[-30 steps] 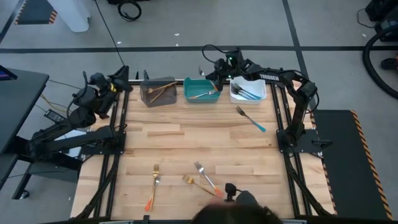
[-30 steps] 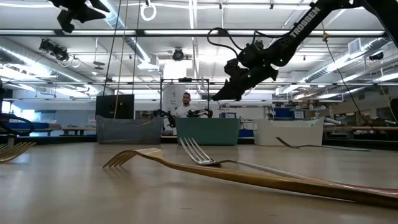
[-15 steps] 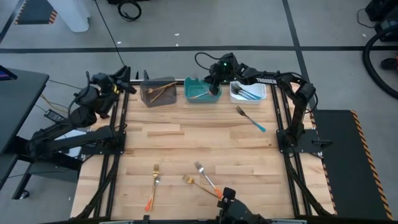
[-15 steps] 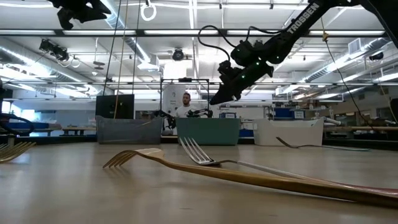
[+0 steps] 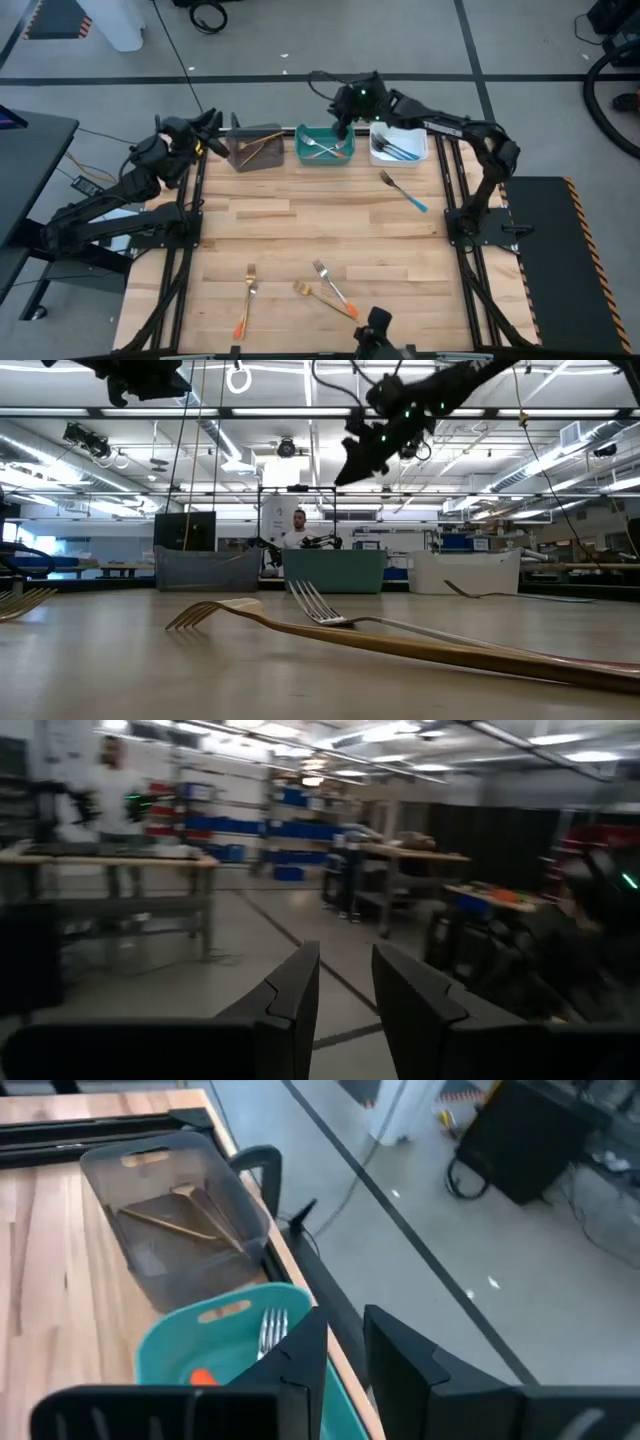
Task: Sort silverware by color (type)
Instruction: Put the gold fork into the black bin
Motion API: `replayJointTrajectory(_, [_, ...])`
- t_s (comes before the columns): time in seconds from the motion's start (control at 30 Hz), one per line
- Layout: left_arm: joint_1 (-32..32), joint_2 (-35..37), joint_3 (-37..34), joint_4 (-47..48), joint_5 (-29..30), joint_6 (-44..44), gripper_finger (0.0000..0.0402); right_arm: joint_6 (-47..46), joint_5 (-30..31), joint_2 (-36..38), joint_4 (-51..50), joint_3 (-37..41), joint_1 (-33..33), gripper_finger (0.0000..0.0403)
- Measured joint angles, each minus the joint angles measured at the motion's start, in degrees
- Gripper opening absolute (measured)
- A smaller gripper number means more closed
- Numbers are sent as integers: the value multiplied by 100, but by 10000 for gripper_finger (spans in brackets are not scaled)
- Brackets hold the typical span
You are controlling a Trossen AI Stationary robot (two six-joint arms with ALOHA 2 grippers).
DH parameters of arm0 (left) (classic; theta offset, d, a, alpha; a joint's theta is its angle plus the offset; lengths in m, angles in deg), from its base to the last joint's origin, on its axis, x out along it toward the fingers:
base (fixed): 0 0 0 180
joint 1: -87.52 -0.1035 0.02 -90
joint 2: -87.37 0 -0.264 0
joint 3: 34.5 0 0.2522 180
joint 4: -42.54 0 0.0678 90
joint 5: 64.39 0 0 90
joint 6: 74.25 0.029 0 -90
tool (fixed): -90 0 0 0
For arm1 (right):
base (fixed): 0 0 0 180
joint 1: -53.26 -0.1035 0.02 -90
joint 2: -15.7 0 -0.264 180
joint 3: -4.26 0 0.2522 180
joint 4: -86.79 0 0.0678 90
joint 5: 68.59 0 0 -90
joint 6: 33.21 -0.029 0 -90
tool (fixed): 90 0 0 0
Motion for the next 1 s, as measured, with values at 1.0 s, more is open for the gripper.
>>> replayJointTrajectory(1.0, [1937,-16,0,5432,-3884,-3588,76,-2812,1540,938,-5400,-966,-2384,77])
